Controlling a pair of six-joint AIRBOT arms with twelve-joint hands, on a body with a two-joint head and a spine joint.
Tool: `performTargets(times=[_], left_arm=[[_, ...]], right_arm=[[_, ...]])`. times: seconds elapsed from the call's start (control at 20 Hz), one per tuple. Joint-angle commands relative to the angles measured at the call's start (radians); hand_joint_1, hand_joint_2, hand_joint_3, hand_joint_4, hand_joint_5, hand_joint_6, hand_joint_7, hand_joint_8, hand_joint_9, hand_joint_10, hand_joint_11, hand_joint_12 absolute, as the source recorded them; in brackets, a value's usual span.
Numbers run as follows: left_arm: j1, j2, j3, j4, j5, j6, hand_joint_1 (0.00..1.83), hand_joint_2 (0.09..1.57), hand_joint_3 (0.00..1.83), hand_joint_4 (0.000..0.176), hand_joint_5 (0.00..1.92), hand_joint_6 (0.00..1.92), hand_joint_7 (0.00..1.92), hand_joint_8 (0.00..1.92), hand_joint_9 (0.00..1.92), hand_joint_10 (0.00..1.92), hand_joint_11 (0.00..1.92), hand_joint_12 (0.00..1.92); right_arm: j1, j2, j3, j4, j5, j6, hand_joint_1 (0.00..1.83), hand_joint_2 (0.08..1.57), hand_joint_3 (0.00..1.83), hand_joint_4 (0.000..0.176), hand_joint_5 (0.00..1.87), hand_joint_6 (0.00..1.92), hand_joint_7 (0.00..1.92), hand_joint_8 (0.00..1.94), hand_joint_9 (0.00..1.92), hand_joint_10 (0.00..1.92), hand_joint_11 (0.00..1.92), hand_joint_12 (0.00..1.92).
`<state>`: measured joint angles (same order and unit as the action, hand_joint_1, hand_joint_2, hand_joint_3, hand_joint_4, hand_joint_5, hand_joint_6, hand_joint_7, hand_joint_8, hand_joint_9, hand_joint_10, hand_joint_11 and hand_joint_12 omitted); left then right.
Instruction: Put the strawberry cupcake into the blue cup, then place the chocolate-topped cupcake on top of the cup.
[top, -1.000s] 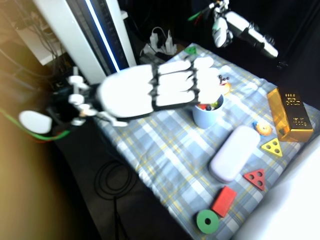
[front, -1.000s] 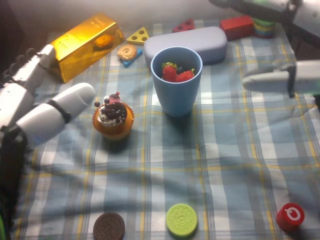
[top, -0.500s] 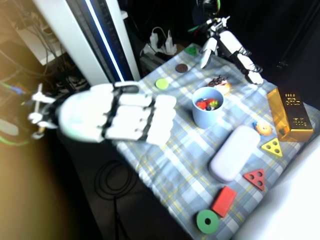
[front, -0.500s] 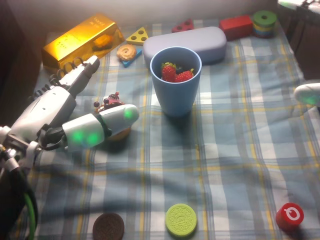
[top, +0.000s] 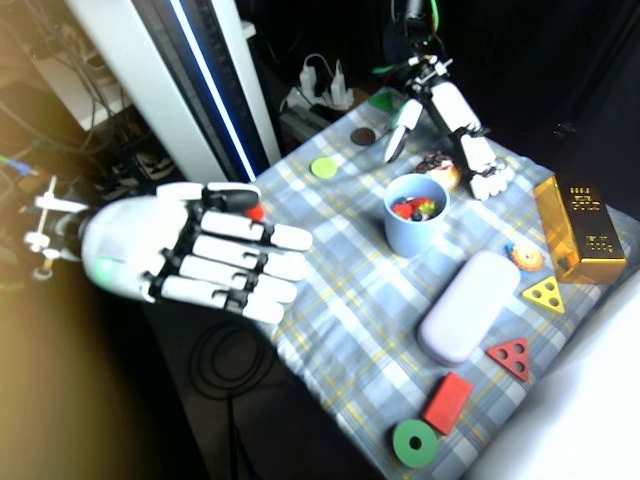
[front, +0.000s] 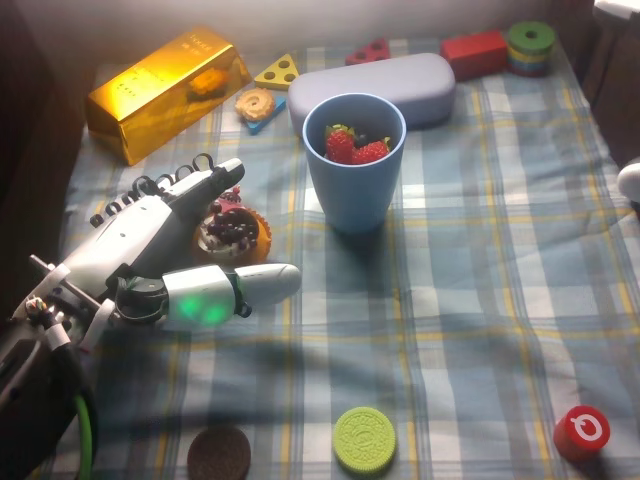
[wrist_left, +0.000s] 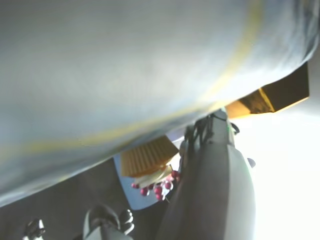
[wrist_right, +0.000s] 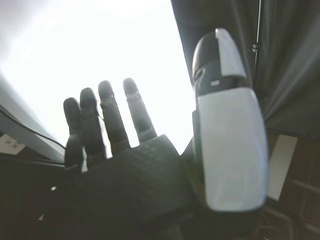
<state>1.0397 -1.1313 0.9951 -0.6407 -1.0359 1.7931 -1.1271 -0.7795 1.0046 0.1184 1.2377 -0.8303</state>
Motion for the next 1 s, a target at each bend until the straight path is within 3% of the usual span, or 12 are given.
performTargets(times=[0.0,0.05,0.1,0.15,0.2,0.25,0.35,0.5,0.65,0.8,0.85,0.95], left_arm=[[-0.006,-0.003,-0.002,0.038,-0.103,-0.015,0.63,0.86,0.01,0.072,0.30,0.01,0.27,0.00,0.16,0.00,0.00,0.00],[-0.006,-0.003,0.000,0.038,-0.103,-0.015,0.62,0.87,0.01,0.071,0.33,0.01,0.30,0.01,0.18,0.01,0.00,0.00],[-0.006,-0.003,0.000,0.038,-0.103,-0.015,0.63,0.89,0.01,0.104,0.32,0.01,0.31,0.01,0.18,0.01,0.00,0.00],[-0.006,-0.003,-0.001,0.038,-0.104,-0.015,0.64,0.91,0.02,0.099,0.33,0.01,0.32,0.02,0.19,0.01,0.00,0.00],[-0.006,-0.003,-0.002,0.038,-0.106,-0.015,0.67,0.91,0.01,0.107,0.34,0.01,0.33,0.02,0.19,0.01,0.00,0.00],[-0.006,-0.002,-0.003,0.038,-0.108,-0.015,0.71,0.91,0.00,0.112,0.37,0.01,0.36,0.01,0.21,0.01,0.00,0.00],[-0.007,0.001,-0.004,0.039,-0.112,-0.015,0.68,0.96,0.02,0.107,0.40,0.01,0.39,0.01,0.21,0.00,0.00,0.00],[-0.012,0.010,-0.011,0.043,-0.122,-0.015,0.66,1.00,0.00,0.086,0.55,0.01,0.47,0.00,0.24,0.00,0.00,0.00],[-0.017,0.022,-0.018,0.051,-0.133,-0.015,0.77,1.03,0.00,0.081,0.72,0.01,0.52,0.00,0.24,0.00,0.00,0.00],[-0.021,0.036,-0.023,0.056,-0.144,-0.015,0.92,1.01,0.00,0.101,0.89,0.03,0.52,0.00,0.26,0.00,0.00,0.00],[-0.022,0.042,-0.026,0.058,-0.149,-0.015,1.02,1.06,0.00,0.161,1.03,0.66,0.51,0.01,0.28,0.02,0.00,0.00],[-0.023,0.052,-0.032,0.060,-0.162,-0.015,1.02,1.10,0.00,0.176,0.99,0.96,0.49,0.00,0.28,0.00,0.00,0.00]], right_arm=[[0.002,0.001,0.000,0.020,0.129,0.004,0.19,1.06,0.00,0.034,0.12,0.00,0.23,0.00,0.21,0.00,0.00,0.50],[0.002,0.000,0.000,0.019,0.129,0.004,0.22,1.06,0.00,0.021,0.14,0.00,0.25,0.00,0.23,0.01,0.00,0.53],[0.002,0.000,0.000,0.018,0.129,0.004,0.21,1.06,0.00,0.023,0.15,0.00,0.26,0.00,0.24,0.01,0.00,0.58],[0.001,-0.001,0.000,0.018,0.129,0.004,0.22,1.05,0.00,0.039,0.15,0.00,0.24,0.00,0.22,0.00,0.00,0.55],[0.001,-0.001,0.000,0.018,0.129,0.004,0.24,1.05,0.00,0.033,0.17,0.00,0.26,0.01,0.23,0.01,0.00,0.58],[0.000,-0.001,0.000,0.018,0.129,0.004,0.21,1.05,0.00,0.056,0.14,0.00,0.24,0.00,0.21,0.00,0.00,0.52],[0.000,-0.003,0.000,0.018,0.129,0.004,0.19,1.03,0.00,0.074,0.13,0.00,0.24,0.00,0.21,0.00,0.00,0.50],[-0.002,-0.003,0.000,0.018,0.128,0.004,0.22,1.04,0.00,0.045,0.16,0.00,0.25,0.00,0.24,0.01,0.00,0.63],[-0.003,-0.004,0.000,0.018,0.128,0.004,0.21,1.03,0.00,0.062,0.14,0.00,0.23,0.00,0.22,0.00,0.00,0.55],[-0.004,-0.007,0.000,0.018,0.128,0.004,0.21,1.04,0.00,0.075,0.13,0.00,0.22,0.00,0.21,0.01,0.00,0.49],[-0.004,-0.008,0.000,0.019,0.128,0.004,0.21,1.02,0.00,0.076,0.14,0.00,0.24,0.01,0.22,0.01,0.00,0.50],[-0.004,-0.008,0.000,0.019,0.128,0.004,0.20,1.02,0.00,0.075,0.12,0.00,0.22,0.00,0.19,0.00,0.00,0.46]])
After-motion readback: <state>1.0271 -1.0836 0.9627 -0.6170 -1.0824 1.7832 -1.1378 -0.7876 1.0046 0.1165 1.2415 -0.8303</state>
